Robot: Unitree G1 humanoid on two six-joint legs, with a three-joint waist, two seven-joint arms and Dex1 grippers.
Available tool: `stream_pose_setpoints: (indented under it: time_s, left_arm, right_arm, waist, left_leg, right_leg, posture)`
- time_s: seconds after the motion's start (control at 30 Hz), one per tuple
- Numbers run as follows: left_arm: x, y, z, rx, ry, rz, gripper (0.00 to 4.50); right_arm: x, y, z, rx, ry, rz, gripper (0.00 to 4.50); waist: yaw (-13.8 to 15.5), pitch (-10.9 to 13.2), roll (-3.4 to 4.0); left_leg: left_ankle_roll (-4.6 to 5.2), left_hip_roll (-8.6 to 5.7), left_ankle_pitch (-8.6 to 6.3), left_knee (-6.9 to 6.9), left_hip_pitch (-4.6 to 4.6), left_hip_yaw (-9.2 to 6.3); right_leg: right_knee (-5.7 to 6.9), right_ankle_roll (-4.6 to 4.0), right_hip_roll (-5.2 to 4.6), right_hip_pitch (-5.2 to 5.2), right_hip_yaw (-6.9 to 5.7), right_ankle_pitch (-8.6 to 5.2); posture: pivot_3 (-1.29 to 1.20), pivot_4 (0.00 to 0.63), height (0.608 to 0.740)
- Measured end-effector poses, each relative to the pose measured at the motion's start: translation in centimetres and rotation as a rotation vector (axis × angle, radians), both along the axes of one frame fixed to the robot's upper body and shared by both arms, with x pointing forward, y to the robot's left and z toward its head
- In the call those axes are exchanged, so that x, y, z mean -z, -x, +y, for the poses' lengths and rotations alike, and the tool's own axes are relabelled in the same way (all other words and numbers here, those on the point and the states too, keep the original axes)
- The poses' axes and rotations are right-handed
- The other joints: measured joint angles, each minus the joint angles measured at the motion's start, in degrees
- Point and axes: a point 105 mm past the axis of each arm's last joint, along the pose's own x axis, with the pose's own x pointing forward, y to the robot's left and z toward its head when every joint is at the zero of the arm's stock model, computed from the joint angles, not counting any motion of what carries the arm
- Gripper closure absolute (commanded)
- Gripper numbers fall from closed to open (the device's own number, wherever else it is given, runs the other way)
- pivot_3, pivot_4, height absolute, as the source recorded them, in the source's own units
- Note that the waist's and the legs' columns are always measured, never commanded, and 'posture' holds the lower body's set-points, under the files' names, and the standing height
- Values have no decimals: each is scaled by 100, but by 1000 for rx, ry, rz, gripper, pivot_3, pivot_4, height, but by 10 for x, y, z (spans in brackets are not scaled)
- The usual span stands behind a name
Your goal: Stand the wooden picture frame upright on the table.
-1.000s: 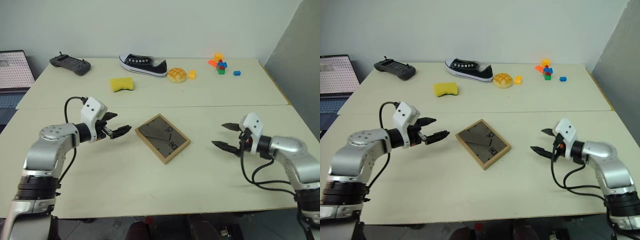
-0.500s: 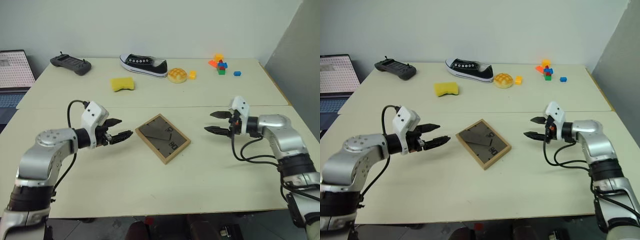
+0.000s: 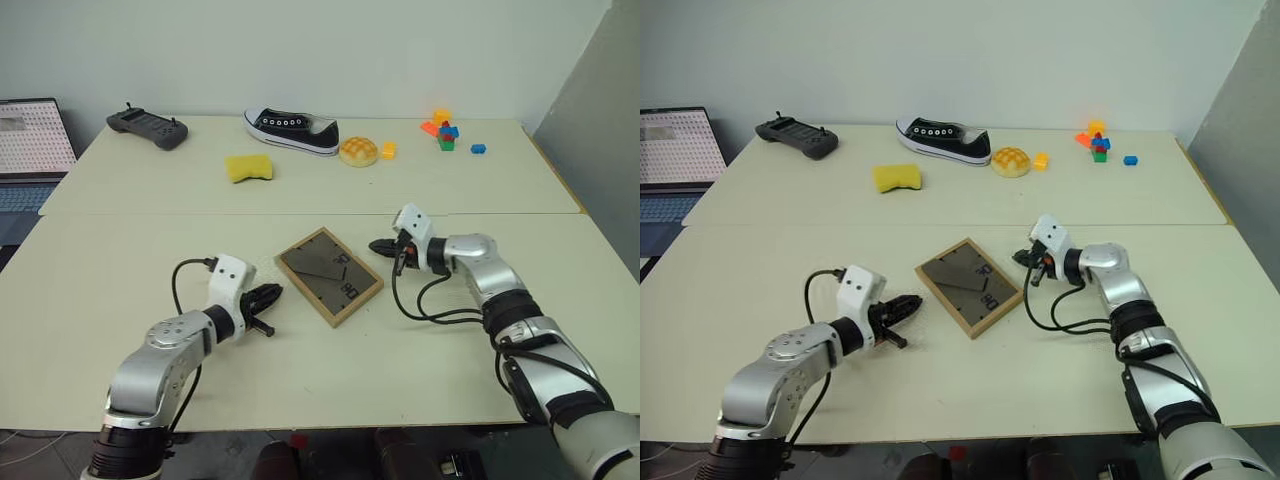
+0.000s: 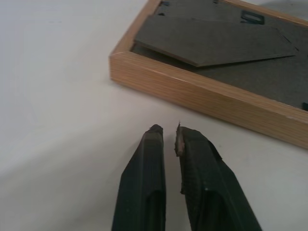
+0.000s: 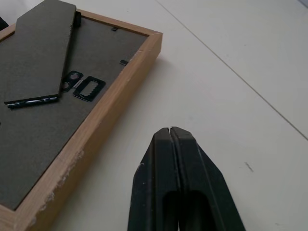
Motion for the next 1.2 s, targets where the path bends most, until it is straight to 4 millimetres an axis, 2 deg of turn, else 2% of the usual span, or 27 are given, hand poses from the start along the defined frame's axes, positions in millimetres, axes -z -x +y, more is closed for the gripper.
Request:
stream_pose_setpoints:
  time_s: [0.1,0.3,0.6,0.8,0.9,1.03,1.13,1.2]
  left_arm:
    - [-2,-3,-14,38,-12,-12,4490]
    - [-1,-8,-15,51,-64,-10,4490]
    - [4,1,-18,172,-157,28,4490]
    - [3,4,-19,220,-185,41,4490]
    - [2,7,-11,255,-215,53,4490]
    - [-11,8,13,237,-124,101,3741]
    - [-33,7,23,238,41,157,3123]
    - [-45,12,23,270,210,269,2719]
  right_arm:
    - [7,9,11,-49,2,11,4500]
    - [12,30,1,-74,9,36,4500]
    - [19,79,-7,-77,9,108,4500]
    - [17,87,-10,-19,-22,117,4500]
    - [19,83,-25,36,9,106,4500]
    - [15,77,-51,117,39,84,4500]
    - [14,77,-54,122,32,79,4500]
    - [14,76,-54,121,28,75,4500]
  waist:
    - [10,0,0]
    - [35,-1,3]
    - [82,-2,5]
    - [92,-2,4]
    - [93,-2,4]
    - [88,-2,4]
    - [79,-2,4]
    - [65,-2,4]
  left_leg:
    - [0,-1,0,7,-3,-14]
    - [5,-7,-3,42,-46,-78]
    - [7,-14,-5,54,-71,-121]
    - [8,-18,-5,54,-73,-124]
    - [8,-19,-5,54,-73,-124]
    - [9,-17,-5,54,-74,-126]
    - [9,-17,-5,54,-77,-129]
    - [10,-19,-6,56,-79,-131]
  right_leg:
    - [-2,0,-2,7,-15,0]
    - [0,0,-9,13,-70,0]
    - [-3,0,-9,12,-99,-1]
    - [-5,0,-9,13,-102,-1]
    - [-7,-1,-9,13,-102,-2]
    - [-6,-2,-8,12,-108,-3]
    - [-6,-2,-8,12,-111,-3]
    - [-7,-1,-9,13,-113,-4]
  posture:
    - [0,150,740]
    - [0,150,740]
    - [0,150,740]
    - [0,150,740]
    - [0,150,740]
    - [0,150,740]
    - [0,150,740]
    - [0,150,740]
